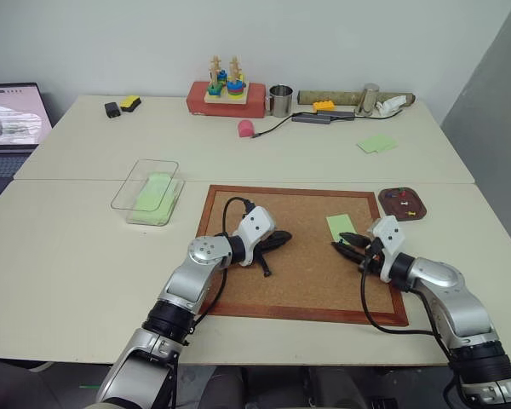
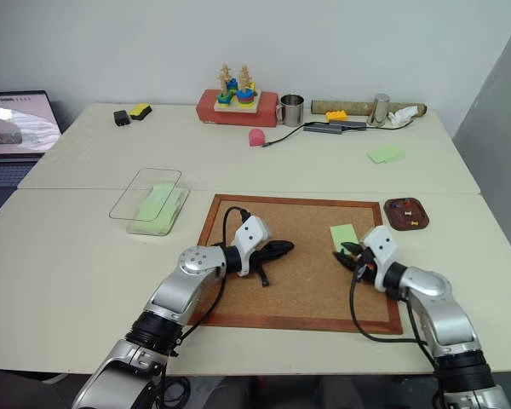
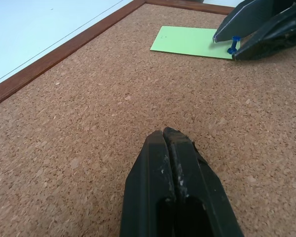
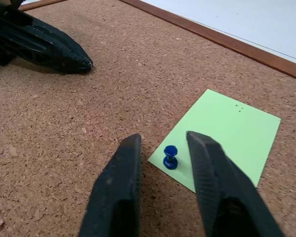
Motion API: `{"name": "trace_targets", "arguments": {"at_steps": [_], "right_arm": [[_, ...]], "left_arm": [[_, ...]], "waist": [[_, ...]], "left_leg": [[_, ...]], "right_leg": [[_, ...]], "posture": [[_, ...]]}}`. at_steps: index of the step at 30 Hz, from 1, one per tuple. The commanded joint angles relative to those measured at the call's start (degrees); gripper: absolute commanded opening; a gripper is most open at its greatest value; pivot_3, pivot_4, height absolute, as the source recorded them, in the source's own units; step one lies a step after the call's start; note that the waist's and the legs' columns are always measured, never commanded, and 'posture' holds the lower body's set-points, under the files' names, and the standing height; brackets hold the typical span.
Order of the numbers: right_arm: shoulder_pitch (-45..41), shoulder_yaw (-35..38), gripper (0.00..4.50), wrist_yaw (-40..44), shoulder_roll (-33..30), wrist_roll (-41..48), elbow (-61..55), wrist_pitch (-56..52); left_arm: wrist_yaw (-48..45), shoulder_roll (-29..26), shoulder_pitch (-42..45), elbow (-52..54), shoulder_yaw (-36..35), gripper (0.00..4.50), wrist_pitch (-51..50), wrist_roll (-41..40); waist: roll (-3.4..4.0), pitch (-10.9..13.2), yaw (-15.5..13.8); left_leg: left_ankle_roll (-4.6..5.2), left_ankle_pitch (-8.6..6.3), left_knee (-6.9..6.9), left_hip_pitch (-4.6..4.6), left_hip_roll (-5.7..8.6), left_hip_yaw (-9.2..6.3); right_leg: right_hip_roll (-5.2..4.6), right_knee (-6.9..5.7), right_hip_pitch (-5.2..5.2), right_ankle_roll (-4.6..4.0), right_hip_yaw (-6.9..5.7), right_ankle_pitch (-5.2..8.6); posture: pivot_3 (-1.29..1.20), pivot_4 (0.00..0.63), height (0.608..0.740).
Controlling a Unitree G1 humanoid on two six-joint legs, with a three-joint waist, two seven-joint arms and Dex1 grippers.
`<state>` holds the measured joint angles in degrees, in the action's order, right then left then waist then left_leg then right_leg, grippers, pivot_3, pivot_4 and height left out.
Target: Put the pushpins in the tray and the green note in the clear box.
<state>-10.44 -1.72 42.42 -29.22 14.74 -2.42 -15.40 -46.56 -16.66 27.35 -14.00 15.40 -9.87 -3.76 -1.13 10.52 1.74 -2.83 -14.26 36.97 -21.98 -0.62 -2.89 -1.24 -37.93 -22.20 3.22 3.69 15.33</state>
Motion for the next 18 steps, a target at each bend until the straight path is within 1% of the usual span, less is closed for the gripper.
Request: {"name": "trace_targets", "arguments": {"at_steps": [1,3,9,18], "right_arm": [[0.2,1.6,0.29,0.6,0.0,1.4,-1.8,0.8],[0.3,1.7,0.03,0.6,0.0,1.5,-2.0,0.7],[0.2,1.7,0.03,1.2,-0.2,1.9,-3.6,0.3],[-3.2,2.2,0.03,1.7,-1.4,3.7,-10.7,-1.9]], "left_arm": [[-0.2,-0.1,-1.3,-0.2,1.3,0.00,-1.0,1.1],[-0.2,-0.1,-1.4,0.0,1.3,0.00,-1.0,1.1],[-0.2,-0.2,-1.6,0.2,1.3,0.00,-1.1,1.0],[-0.1,0.6,-1.7,-0.2,1.5,0.00,-1.2,0.7]], "waist": [[0.00,0.0,0.0],[0.00,0.0,0.0],[0.00,0.0,0.0],[0.00,0.0,0.0]], "left_leg": [[0.00,0.00,0.00,0.00,0.00,0.00],[0.00,0.00,0.00,0.00,0.00,0.00],[0.00,0.00,0.00,0.00,0.00,0.00],[0.00,0.00,0.01,0.00,0.00,0.00]], "right_leg": [[0.00,0.00,0.00,0.01,0.00,0.00],[0.00,0.00,0.00,0.01,0.00,0.00],[0.00,0.00,0.00,0.00,0.00,0.00],[0.00,-0.02,0.00,0.03,0.00,0.02]], "posture": [[0.00,0.150,0.740],[0.00,0.150,0.740],[0.00,0.150,0.740],[0.00,0.150,0.740]]}}
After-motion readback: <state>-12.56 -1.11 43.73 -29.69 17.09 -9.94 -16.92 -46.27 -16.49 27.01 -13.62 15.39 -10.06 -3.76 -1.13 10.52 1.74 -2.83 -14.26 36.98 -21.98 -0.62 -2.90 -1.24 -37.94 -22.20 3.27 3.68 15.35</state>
